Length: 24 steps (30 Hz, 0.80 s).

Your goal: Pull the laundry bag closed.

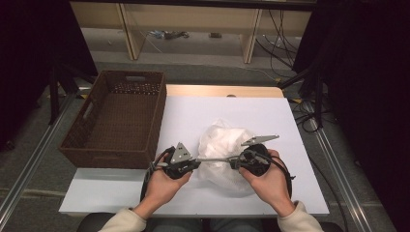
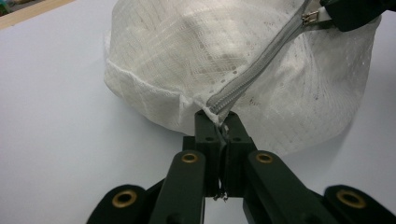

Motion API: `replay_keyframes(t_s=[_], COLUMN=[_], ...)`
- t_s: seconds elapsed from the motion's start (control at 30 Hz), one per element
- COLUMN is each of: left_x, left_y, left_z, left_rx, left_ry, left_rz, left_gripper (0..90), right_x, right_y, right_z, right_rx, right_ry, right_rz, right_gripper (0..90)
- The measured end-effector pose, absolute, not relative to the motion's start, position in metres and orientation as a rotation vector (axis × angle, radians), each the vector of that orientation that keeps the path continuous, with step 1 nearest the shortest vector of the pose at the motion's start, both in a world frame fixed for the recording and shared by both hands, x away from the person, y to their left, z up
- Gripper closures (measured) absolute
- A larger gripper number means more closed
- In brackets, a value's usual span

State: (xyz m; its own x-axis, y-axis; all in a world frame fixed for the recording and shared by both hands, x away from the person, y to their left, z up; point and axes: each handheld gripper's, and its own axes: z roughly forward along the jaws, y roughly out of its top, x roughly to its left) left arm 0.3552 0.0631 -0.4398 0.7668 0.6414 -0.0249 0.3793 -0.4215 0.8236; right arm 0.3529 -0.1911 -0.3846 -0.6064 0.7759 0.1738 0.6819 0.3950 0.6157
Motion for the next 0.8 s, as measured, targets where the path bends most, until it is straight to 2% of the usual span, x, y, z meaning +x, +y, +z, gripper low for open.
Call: replay_keyframes(t_s=[0.8], left_x=[0.3553], left_y=[0.0633], left_z=[-0.4401], left_rx=[2.060], left_ry=[0.762], left_rz=[0.374], left_gripper=[87.1], right_x=[0.3533], right_y=[-0.1955], right_z=[-0.3840], right_rx=[1.322], right_ry=[2.493], right_rz=[0.999], right_gripper=[86.8])
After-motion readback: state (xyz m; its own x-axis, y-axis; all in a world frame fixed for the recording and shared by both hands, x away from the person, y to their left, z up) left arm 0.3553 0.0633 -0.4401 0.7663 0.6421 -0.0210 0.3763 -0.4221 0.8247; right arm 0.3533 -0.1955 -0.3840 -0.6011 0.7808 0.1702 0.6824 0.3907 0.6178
